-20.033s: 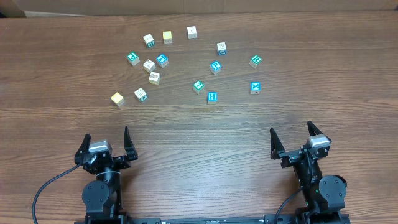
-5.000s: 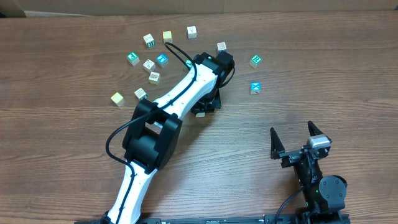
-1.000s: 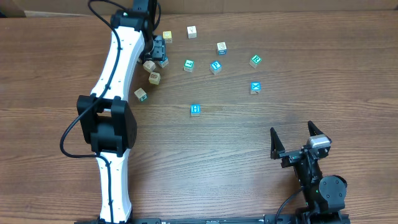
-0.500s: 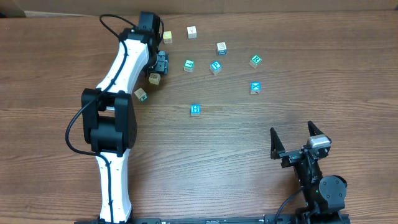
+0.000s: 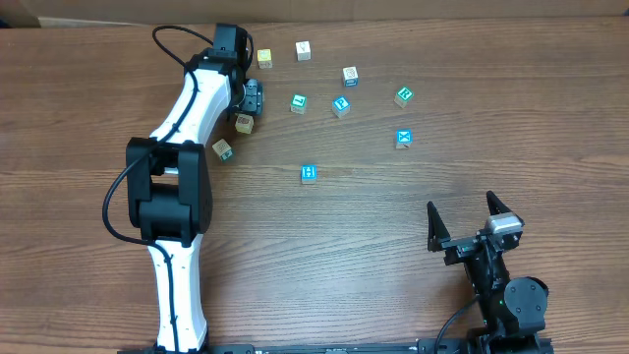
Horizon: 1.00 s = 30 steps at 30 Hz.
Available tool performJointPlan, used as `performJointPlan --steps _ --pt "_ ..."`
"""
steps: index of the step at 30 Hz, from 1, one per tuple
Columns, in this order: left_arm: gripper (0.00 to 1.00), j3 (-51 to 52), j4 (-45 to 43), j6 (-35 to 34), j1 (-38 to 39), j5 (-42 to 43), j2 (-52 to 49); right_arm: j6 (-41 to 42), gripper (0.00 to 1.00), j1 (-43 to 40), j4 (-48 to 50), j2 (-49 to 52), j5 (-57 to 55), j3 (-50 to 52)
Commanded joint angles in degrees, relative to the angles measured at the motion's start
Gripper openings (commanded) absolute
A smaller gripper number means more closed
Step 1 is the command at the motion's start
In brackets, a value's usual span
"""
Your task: Form a tower
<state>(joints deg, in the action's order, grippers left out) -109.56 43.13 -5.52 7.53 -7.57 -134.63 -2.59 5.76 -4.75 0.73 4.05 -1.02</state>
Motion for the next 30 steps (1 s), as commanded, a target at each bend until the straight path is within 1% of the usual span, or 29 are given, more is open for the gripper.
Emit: performJointPlan --steps 1,3,6,8,14,17,20,25,26,28,30 --pt "0.72 1.92 -1.64 1.29 -0.83 -0.31 -0.11 -0.07 1.00 0.39 0.15 -0.52 -0.33 0.57" --pt "0.60 1.95 -1.88 1.27 -0.83 -0.28 -0.11 -0.07 1.00 0.39 0.15 -0.52 -0.33 0.57" --pt "0.50 1.95 -1.92 1.25 -0.74 -0.28 -0.11 -0.07 1.00 0.39 0.15 -0.52 -0.33 0.57" --pt "0.41 1.95 -1.88 1.22 -0.74 -0.17 -0.11 -0.07 1.00 0.39 0.15 -0.52 -0.33 0.57" --pt "0.25 1.95 -1.81 0.70 -0.74 2.32 -0.11 -0.07 1.00 0.39 0.15 -0.52 -0.33 0.57" --pt "0.21 1.95 -1.22 -0.44 -0.74 2.29 -0.11 -0.07 1.00 0.39 0.15 -0.52 -0.33 0.57" --pt "0.20 1.95 -0.50 -2.78 -0.74 2.25 -0.11 -0.07 1.00 0.39 0.15 -0.52 -0.33 0.57" --pt "0.24 1.95 0.33 -7.17 -0.76 2.27 -0.11 -0.07 1.00 0.39 0.15 -0.52 -0.33 0.57" --pt "0.26 1.95 0.35 -7.43 -0.76 2.27 -0.11 -0.07 1.00 0.39 0.15 -0.52 -0.33 0.57" --pt "0.39 1.95 0.28 -7.39 -0.76 2.27 -0.11 -0.07 1.00 0.39 0.17 -0.52 -0.33 0.57" --pt "0.55 1.95 -0.13 -7.32 -0.76 2.23 -0.11 -0.07 1.00 0.39 0.15 -0.52 -0.31 0.57"
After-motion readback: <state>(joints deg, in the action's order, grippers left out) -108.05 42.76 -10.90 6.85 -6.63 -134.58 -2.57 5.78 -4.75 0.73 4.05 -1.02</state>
